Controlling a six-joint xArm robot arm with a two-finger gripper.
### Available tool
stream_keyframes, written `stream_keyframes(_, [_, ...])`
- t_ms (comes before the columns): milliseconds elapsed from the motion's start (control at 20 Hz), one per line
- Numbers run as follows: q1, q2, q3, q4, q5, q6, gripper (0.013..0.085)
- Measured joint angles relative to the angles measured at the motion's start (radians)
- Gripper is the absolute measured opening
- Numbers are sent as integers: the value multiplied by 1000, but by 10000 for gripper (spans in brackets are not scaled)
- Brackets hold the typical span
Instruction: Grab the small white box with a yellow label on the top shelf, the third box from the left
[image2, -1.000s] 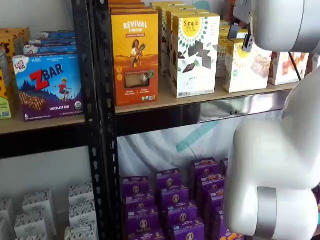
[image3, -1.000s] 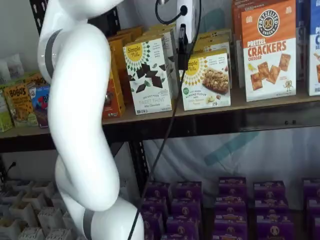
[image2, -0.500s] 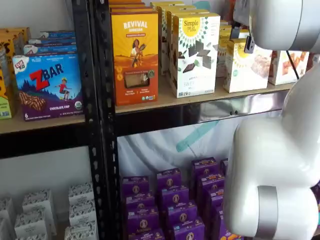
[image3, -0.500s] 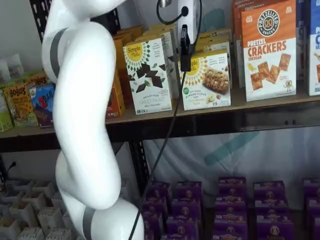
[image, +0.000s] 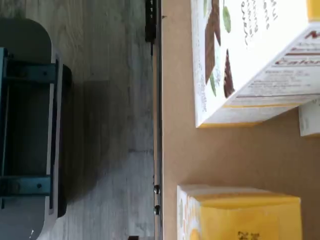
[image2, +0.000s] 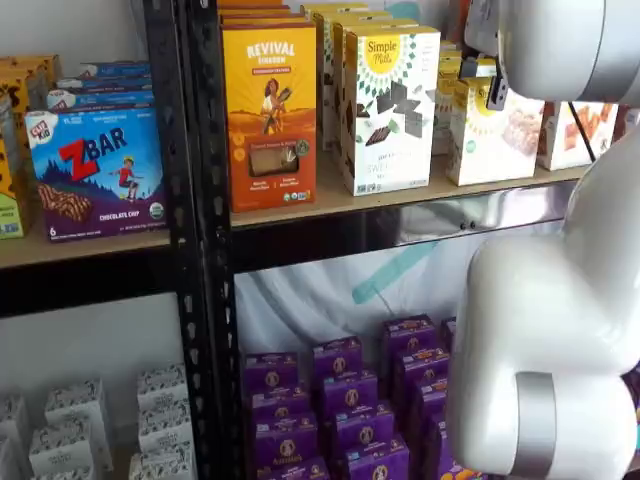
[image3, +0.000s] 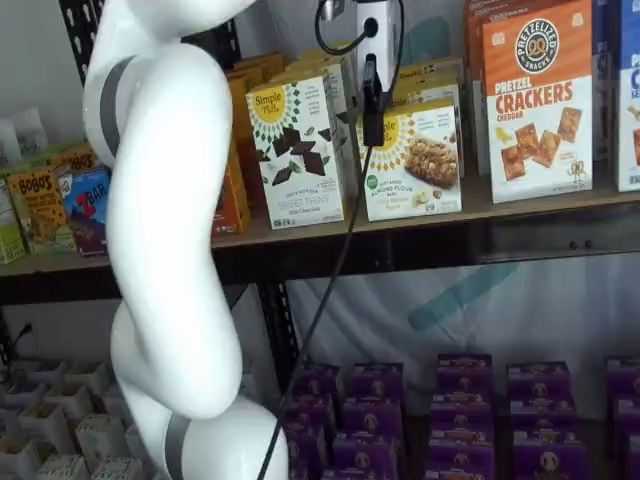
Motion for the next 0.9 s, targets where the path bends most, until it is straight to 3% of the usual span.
stream_keyframes(900, [-12, 19, -21, -4, -1, -13, 850])
